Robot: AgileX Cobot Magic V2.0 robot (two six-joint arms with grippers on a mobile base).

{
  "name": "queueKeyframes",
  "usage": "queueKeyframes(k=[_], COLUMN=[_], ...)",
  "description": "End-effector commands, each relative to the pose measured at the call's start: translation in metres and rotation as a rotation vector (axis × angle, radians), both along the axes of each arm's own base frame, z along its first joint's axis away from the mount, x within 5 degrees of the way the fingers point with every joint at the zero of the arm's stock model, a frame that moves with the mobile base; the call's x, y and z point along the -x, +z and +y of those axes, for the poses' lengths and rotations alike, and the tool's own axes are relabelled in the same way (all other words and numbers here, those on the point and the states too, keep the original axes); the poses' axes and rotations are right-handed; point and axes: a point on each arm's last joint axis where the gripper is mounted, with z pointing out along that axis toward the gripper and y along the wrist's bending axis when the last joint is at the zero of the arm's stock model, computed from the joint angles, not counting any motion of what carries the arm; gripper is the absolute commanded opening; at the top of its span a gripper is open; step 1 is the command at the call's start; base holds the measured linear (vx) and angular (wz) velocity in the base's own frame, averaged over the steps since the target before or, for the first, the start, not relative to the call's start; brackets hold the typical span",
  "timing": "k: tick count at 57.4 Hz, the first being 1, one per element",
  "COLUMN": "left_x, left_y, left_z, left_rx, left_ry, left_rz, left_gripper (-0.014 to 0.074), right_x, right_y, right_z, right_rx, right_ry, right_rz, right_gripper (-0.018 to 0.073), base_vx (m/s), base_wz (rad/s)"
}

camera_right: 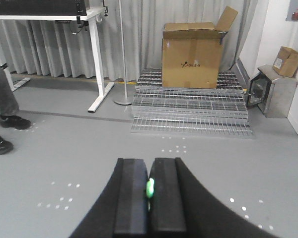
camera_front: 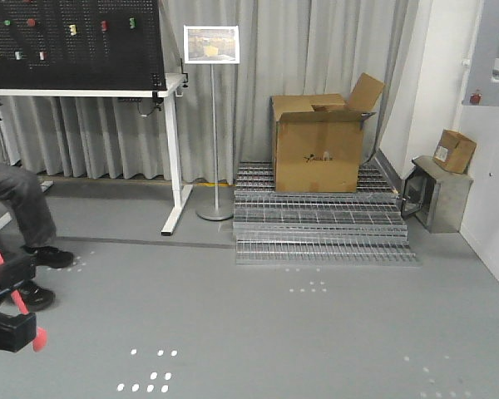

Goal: Sort red and green spoons into left cabinet
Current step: 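Drive the base up to the white cabinet with the blue tray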

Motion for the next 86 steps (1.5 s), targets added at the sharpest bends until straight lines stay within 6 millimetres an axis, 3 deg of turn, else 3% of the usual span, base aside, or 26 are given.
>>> queueKeyframes(k=[1,86], left_x=[0.0009,0.0009], left_y=[0.0221,0.0221], left_z=[0.0009,0.0009], left_rx=[0.053,0.053], left_ry=[0.015,0.015], left_rz=[-0.118,-0.118], left_gripper=[-0.0004,-0.0004], right_x=[0.0002,0.0002], right_y=[0.0196,0.0196], right_z=[0.0006,0.0006], right_rx=[-0.006,-0.006], right_ry=[0.008,0.008], right_rz=[-0.114,-0.113], right_gripper=[-0.0003,-0.0003], base_vx=[0.66,0.6], base_wz=[-0.06,-0.14])
